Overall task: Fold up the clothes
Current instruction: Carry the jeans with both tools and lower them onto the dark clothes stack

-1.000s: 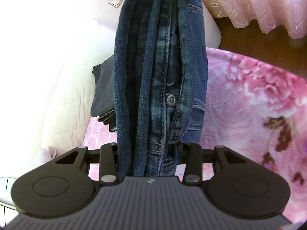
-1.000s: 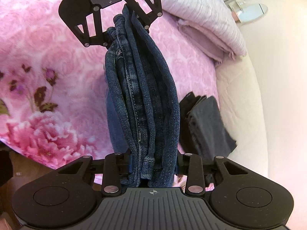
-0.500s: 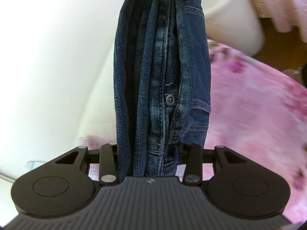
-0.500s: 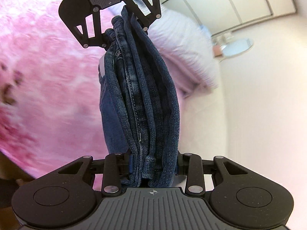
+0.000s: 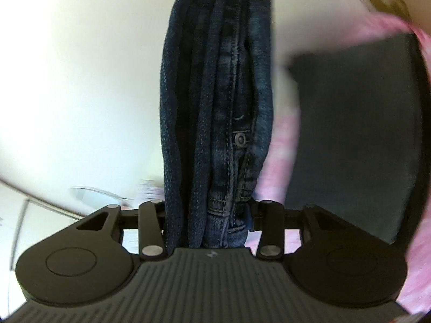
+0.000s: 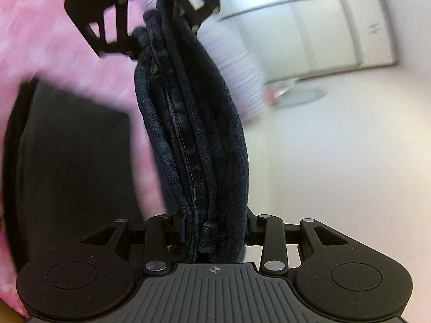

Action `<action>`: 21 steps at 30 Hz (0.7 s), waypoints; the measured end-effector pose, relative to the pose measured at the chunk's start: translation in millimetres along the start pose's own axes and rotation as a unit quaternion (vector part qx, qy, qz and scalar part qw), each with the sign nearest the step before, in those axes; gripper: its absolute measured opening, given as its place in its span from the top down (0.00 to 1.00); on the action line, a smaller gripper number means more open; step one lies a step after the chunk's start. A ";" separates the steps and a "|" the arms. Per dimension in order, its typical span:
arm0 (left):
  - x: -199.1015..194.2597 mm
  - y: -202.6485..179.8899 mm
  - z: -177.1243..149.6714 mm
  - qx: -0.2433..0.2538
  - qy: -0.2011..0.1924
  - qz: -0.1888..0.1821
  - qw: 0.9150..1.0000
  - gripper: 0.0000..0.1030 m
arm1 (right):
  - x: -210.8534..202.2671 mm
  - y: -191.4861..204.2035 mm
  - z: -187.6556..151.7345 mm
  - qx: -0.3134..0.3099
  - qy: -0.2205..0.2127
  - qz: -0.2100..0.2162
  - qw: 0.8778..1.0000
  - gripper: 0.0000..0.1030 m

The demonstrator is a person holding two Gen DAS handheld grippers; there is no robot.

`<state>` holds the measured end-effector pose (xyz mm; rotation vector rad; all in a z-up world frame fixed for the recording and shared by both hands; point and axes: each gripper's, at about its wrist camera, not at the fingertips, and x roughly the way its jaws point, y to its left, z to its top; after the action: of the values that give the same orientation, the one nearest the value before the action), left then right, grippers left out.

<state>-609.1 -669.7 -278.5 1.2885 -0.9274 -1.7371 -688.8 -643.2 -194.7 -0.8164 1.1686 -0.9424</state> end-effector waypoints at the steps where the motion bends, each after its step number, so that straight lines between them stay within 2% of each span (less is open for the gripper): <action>1: 10.9 -27.2 -0.2 0.013 0.009 -0.022 1.000 0.55 | 1.7 8.2 -4.4 0.001 0.002 0.008 1.000 0.64; 3: 27.7 -80.9 -4.1 0.046 0.025 -0.066 0.996 0.55 | 5.2 24.6 -13.2 0.004 0.007 0.023 1.000 0.63; 4: 28.0 -94.0 -7.3 0.051 0.022 -0.063 0.996 0.56 | 6.9 32.9 -17.6 0.006 0.009 0.030 0.999 0.63; 6: 19.6 -104.6 -15.2 0.046 0.006 -0.032 0.998 0.56 | 10.3 49.3 -26.4 0.008 0.013 0.045 0.999 0.60; 9: 13.0 -101.3 -23.4 0.054 -0.006 -0.029 0.998 0.52 | 15.5 73.9 -39.5 0.012 0.020 0.068 0.997 0.56; 13: 13.6 -83.0 -25.8 0.044 -0.008 -0.052 0.998 0.51 | 22.3 106.1 -56.8 0.019 0.029 0.098 0.995 0.56; 15: 13.1 -76.0 -30.1 0.038 -0.015 -0.067 0.997 0.54 | 25.7 95.9 -52.9 0.044 0.039 0.121 0.991 0.60; 17: 10.5 -67.0 -34.6 0.031 -0.024 -0.078 0.996 0.55 | 21.0 82.2 -47.9 0.060 0.042 0.120 0.990 0.63; 20: -4.6 -50.6 -43.0 0.010 -0.047 -0.069 0.996 0.57 | 7.4 64.5 -41.0 0.080 0.041 0.112 0.990 0.64; 21: -7.4 -51.8 -46.8 0.011 -0.051 -0.068 0.996 0.57 | 7.6 72.0 -39.4 0.077 0.043 0.117 0.989 0.64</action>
<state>-570.4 -645.4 -331.7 1.3149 -0.9372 -1.9184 -713.8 -623.5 -270.7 -0.5056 1.2212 -0.8666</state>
